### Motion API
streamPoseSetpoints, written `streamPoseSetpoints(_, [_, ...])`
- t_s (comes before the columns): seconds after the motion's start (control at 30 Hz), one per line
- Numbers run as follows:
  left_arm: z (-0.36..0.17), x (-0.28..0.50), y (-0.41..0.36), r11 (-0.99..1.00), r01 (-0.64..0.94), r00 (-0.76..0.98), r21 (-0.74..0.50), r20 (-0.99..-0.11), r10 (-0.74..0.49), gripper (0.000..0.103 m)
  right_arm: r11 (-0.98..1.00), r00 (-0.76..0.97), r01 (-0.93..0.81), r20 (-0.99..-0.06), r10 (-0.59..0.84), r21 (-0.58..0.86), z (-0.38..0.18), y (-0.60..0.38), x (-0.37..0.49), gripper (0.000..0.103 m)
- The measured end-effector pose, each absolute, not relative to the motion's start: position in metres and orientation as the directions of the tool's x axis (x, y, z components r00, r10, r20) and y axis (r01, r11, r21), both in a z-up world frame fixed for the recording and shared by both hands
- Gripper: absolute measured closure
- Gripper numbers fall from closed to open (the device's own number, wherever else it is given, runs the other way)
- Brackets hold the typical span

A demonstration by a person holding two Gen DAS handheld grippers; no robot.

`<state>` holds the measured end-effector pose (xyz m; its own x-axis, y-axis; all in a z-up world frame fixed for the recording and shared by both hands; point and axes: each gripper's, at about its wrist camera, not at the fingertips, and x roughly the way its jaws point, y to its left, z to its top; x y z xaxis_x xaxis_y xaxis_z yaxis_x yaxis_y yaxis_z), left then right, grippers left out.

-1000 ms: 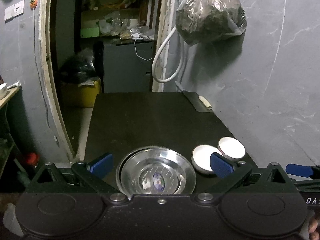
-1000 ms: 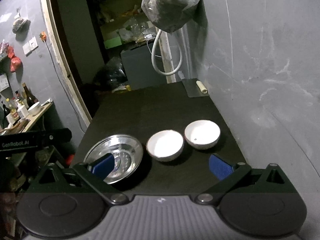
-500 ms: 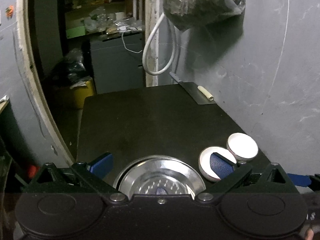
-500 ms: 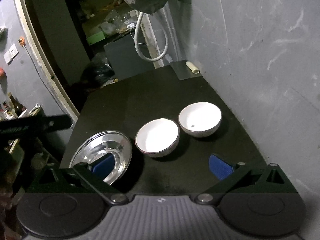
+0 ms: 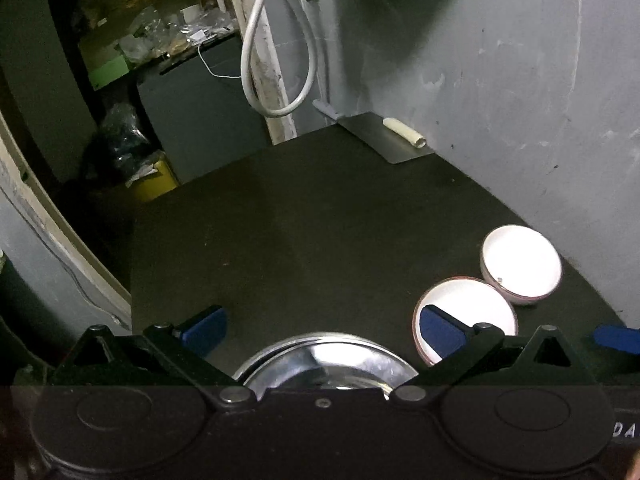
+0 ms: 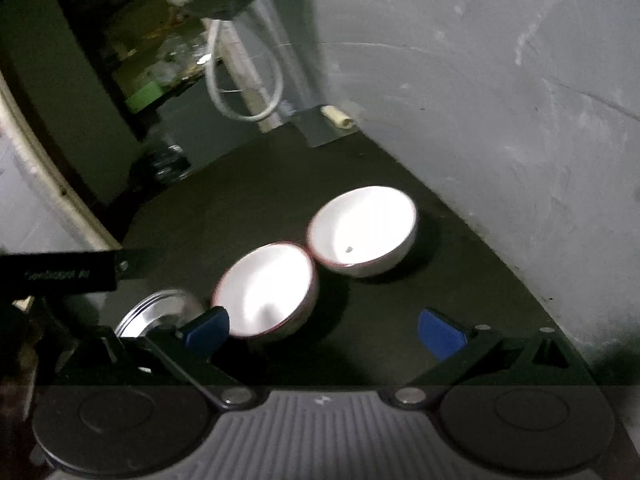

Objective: Organize plates and bowls
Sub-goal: 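Move both grippers to the nearer red-rimmed white bowl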

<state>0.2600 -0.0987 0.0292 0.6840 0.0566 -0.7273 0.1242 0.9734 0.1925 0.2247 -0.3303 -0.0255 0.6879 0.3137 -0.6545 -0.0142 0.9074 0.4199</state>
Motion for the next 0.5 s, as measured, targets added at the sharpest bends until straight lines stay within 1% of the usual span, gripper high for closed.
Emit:
streamPoseSetpoints(0.2, [0.019,0.28,-0.108,0.96,0.154,0.672,0.235,-0.737,0.073,0.001,0.892,0.658,0.065,-0.691,0.298,0.447,-0.041,-0.333,0.243,0.0])
streamPoseSetpoints(0.37, [0.006,0.296,-0.113,0.94,0.191,0.653,0.282,-0.752,0.093,0.001,0.896,0.638,0.044,-0.702,0.315,0.442,-0.049,-0.328,0.251,0.0])
streamPoseSetpoints(0.5, [-0.004,0.309,-0.114,0.937,0.224,0.624,0.269,-0.778,0.074,0.001,0.901,0.628,0.028,-0.709,0.321,0.433,-0.052,-0.323,0.255,0.0])
